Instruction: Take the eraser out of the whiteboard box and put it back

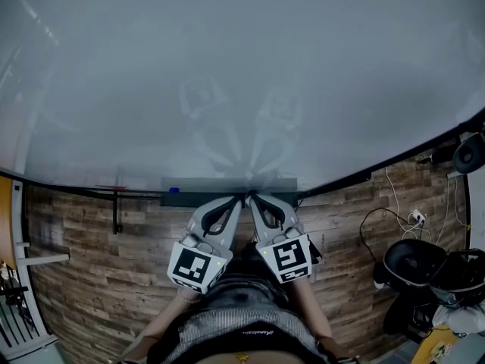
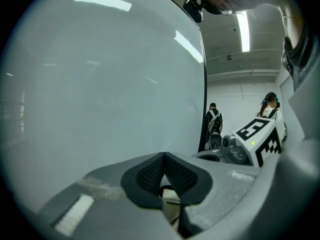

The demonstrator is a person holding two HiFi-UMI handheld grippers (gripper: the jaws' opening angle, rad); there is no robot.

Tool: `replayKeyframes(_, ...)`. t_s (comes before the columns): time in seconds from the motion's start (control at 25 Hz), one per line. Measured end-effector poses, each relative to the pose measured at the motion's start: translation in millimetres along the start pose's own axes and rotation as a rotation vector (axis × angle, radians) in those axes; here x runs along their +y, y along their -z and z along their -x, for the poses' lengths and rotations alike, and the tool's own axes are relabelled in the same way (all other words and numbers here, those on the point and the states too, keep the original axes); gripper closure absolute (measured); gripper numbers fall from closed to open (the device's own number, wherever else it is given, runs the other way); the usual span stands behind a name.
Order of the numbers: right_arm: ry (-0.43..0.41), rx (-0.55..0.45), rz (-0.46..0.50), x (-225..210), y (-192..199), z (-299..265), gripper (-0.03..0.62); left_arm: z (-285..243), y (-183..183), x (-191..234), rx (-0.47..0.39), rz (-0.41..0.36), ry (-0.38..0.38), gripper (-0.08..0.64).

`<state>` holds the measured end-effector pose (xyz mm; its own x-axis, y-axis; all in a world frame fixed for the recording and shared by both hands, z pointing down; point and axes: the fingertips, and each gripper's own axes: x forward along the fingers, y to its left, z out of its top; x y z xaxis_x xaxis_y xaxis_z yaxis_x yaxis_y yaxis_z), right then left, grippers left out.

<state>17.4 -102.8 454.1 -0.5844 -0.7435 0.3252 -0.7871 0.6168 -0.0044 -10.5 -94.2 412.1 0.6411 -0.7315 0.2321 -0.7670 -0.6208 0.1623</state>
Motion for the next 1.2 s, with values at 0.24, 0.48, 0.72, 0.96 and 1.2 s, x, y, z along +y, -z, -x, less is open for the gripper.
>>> replayKeyframes(0.24, 0.005, 0.052, 0.007, 2, 20, -4, 0.589, 2, 5, 4, -0.003, -0.035, 0.013, 0.558)
replayKeyframes(0.48, 0.009, 0.093, 0.011, 1, 33, 0, 0.589, 3, 5, 1, 0.006, -0.007, 0.011, 0.558)
replayKeyframes(0.72, 0.007, 0.108, 0.001, 0, 41, 1, 0.589, 2, 10, 0, 0.009, -0.047, 0.03, 0.558)
replayKeyframes(0.96, 0.002, 0.12, 0.015, 3, 46, -2, 0.515, 5, 12, 4, 0.018, -0.012, 0.02, 0.559)
replayKeyframes(1.2, -0.02, 0.151, 0.026, 4, 55, -4, 0.435, 6, 12, 3, 0.044, 0.001, 0.01, 0.558)
